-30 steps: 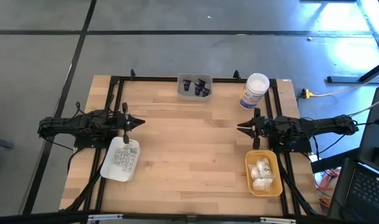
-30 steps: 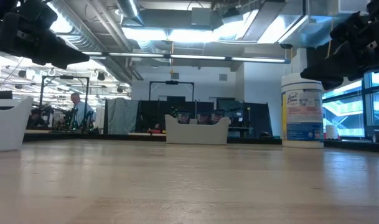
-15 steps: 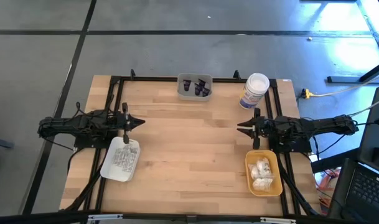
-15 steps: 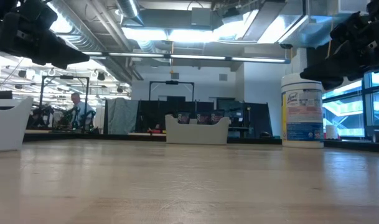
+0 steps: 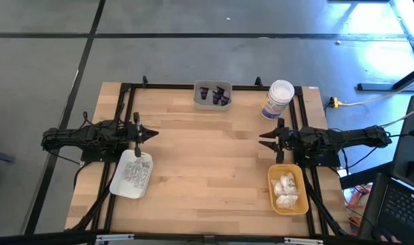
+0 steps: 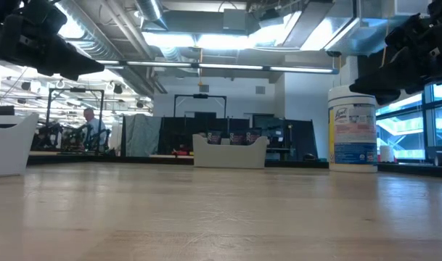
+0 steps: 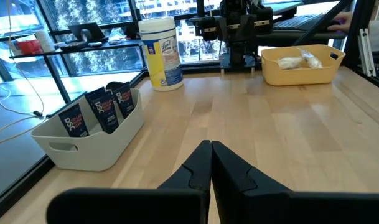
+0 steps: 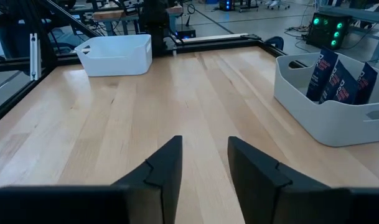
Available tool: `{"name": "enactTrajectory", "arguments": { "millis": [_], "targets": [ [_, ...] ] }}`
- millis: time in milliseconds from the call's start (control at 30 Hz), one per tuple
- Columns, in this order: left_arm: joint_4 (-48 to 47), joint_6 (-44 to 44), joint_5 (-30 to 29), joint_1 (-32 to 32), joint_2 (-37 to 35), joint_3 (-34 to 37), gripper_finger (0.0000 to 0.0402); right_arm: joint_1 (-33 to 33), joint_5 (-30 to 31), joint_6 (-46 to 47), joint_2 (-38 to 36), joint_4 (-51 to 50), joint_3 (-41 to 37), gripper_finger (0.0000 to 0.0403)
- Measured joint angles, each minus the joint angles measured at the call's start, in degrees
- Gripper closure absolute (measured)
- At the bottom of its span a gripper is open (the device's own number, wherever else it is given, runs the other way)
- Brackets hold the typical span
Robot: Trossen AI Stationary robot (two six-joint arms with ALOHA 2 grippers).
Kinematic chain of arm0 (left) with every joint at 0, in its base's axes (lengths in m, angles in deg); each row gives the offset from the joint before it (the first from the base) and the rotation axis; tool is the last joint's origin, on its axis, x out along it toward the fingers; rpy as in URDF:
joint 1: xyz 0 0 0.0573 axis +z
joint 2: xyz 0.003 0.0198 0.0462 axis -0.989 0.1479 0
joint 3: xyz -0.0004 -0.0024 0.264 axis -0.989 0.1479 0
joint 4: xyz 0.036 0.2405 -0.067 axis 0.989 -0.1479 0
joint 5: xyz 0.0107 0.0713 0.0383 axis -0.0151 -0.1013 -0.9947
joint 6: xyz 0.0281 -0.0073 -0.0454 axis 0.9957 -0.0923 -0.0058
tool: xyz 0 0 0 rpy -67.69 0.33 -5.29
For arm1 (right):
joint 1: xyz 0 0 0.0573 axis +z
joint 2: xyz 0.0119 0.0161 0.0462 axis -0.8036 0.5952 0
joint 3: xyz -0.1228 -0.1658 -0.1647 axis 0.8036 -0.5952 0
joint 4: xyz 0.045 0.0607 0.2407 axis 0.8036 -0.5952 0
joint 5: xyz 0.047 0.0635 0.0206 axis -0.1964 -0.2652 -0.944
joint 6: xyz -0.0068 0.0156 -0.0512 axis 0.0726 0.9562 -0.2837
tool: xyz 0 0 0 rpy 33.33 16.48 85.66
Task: Pick & Place Travel size toiletries
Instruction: Return to Home Position
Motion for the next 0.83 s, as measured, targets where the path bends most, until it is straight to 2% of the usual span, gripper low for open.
{"name": "enactTrajectory", "arguments": {
  "millis": [833],
  "targets": [
    [0.0,0.0,0.0,0.0,0.0,0.0,0.0398,0.0,0.0,0.0,0.0,0.0,0.0,0.0242]
  ]
}}
